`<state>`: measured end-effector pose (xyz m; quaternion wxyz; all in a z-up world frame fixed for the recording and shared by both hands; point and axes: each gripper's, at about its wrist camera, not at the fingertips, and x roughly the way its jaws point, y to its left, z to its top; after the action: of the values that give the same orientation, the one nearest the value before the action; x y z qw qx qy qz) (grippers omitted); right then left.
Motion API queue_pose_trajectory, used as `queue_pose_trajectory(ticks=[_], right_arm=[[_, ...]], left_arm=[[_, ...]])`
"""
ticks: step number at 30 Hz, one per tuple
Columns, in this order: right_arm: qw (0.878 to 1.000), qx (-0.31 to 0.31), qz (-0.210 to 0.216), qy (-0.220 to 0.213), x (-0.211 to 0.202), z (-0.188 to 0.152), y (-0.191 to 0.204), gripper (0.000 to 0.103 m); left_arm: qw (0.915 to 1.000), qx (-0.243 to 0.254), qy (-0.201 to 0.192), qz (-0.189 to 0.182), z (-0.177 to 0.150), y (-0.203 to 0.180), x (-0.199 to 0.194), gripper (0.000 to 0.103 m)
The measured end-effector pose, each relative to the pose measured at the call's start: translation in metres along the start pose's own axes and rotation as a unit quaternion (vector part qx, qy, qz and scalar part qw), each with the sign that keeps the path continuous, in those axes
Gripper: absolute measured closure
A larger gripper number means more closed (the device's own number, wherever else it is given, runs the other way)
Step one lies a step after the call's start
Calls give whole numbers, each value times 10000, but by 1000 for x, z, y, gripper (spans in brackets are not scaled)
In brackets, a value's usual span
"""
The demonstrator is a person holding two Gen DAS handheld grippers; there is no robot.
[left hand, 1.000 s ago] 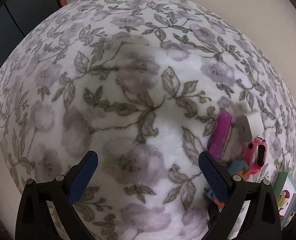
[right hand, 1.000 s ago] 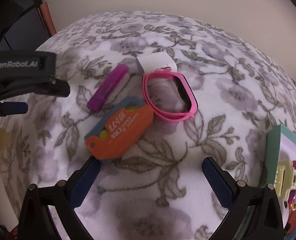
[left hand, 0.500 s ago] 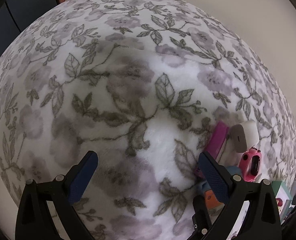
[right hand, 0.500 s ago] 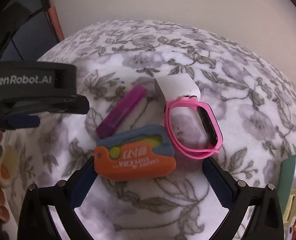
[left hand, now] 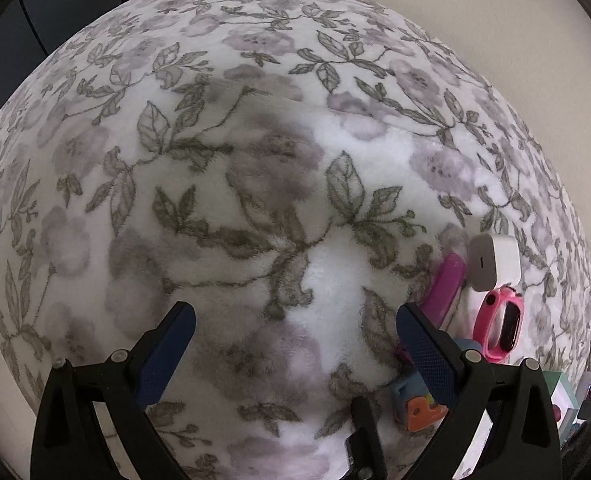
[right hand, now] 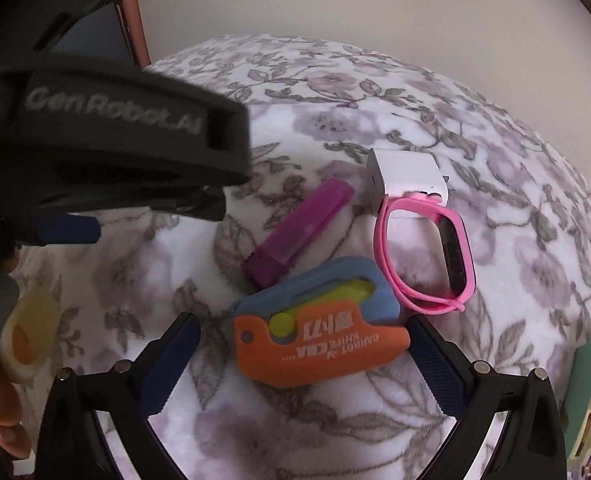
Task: Organize rigid objects
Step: 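Grasp the orange carrot knife toy with the right tool while the left tool grasps the purple lighter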
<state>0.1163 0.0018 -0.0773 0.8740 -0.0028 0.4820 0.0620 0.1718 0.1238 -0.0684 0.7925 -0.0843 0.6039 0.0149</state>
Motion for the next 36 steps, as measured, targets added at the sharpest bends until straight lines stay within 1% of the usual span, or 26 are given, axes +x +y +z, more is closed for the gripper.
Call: queue_pose_trajectory(ticks=[2, 4, 6, 8, 10, 14, 17, 20, 23, 26, 31, 32, 33, 34, 35, 36], right_arm=[[10000, -2, 39, -53, 2, 2, -3, 1], [9999, -43, 26, -106, 0, 1, -4, 5], [9999, -38, -3, -144, -3, 1, -7, 18], [9998, 69, 75, -167, -6, 1, -12, 24], [9997, 127, 155, -144, -9, -2, -15, 24], [10000, -55, 31, -31, -11, -8, -11, 24], [9999, -109, -6, 66, -14, -12, -13, 24], [9999, -43, -47, 141, -17, -17, -19, 24], [9998, 35, -95, 199, -20, -21, -28, 24], [9995, 113, -157, 250, -24, -25, -38, 24], [9987, 385, -193, 290, -28, -29, -62, 24], [9985, 412, -209, 294, -28, -29, -65, 24], [9983, 459, -225, 294, -29, -30, -68, 24], [9981, 497, -216, 290, -29, -30, -71, 24], [9980, 529, -196, 282, -30, -31, -73, 24], [9979, 550, -180, 275, -31, -31, -75, 24]], left_arm=[[10000, -22, 1, 20, -1, 2, -1, 2], [10000, -28, 3, 33, 0, 3, 0, 3], [10000, -35, 7, 34, 1, 4, 0, 3], [10000, -38, 5, 7, 1, 5, 1, 3], [10000, -25, 6, -29, 0, 4, 1, 3], [9999, 47, 8, -134, 0, -3, 4, 3], [9995, 82, 21, -289, -2, -9, 4, 3], [9988, 218, 23, -436, -3, -20, 6, 3], [9981, 377, 9, -488, -5, -33, 8, 3], [9969, 613, -58, -497, -7, -49, 8, 3], [9944, 962, -257, -350, -3, -70, 10, 4], [9937, 1037, -285, -324, -2, -73, 11, 7], [9929, 1109, -301, -324, -2, -77, 11, 16], [9922, 1164, -290, -340, -1, -80, 13, 21], [9913, 1238, -259, -354, 1, -83, 17, 25], [9908, 1284, -262, -331, 3, -87, 19, 25]])
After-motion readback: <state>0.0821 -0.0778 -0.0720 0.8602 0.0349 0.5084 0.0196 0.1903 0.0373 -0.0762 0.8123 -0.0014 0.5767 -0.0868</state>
